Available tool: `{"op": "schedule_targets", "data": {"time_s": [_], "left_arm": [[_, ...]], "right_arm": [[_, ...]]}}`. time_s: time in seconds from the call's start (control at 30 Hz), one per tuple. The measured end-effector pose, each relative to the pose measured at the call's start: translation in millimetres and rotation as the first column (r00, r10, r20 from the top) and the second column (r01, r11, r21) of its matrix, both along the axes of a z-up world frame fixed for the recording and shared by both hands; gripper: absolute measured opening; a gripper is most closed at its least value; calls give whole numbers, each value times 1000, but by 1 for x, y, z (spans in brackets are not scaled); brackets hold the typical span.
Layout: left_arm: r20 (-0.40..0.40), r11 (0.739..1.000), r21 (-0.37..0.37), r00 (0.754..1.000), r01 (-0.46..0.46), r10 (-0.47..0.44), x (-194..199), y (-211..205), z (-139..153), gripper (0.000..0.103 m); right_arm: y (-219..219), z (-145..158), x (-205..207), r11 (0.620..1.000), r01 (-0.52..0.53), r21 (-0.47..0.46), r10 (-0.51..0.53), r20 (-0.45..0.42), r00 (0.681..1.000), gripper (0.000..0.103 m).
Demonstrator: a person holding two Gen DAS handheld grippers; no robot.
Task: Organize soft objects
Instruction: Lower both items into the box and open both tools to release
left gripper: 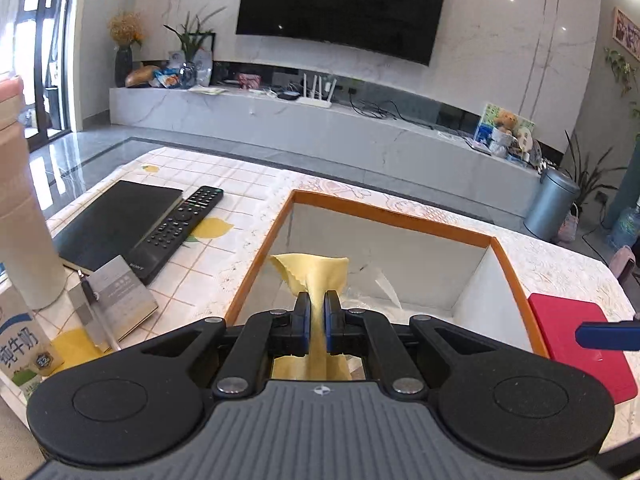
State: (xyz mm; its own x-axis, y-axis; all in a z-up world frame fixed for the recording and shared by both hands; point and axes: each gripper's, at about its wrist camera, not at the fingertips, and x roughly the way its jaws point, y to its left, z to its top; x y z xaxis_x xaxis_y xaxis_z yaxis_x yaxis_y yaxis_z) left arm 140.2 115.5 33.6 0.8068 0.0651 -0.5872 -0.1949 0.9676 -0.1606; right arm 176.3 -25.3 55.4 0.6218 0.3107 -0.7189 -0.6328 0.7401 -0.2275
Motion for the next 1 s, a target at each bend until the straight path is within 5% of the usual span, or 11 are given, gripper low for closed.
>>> {"op": "schedule_targets", "data": {"time_s": [0.23, 0.33, 0.63, 0.73, 0.87, 1.0], "left_arm": [[-72, 989, 29, 988, 142, -140, 31, 8, 17, 7], [-104, 977, -49, 972, 205, -209, 47, 19, 7, 7], [-177, 990, -14, 974, 143, -144, 60, 18, -17, 8], [-193, 989, 88, 976, 121, -102, 58, 10, -14, 33], [-179, 978, 131, 974, 163, -139, 50, 5, -10, 72], [-151, 977, 134, 978, 166, -145, 44, 0, -9, 74]], "right_arm": [[-7, 1, -3, 997, 6, 76, -6, -2, 1000, 82], [-6, -4, 2, 995, 20, 101, -19, -10, 1000, 82], [2, -12, 10, 984, 83, 158, -88, 25, 996, 82], [7, -12, 12, 985, 80, 153, -86, 29, 996, 82], [12, -12, 10, 985, 79, 156, -86, 36, 996, 81], [18, -9, 6, 989, 60, 137, -69, 62, 996, 81]]}}
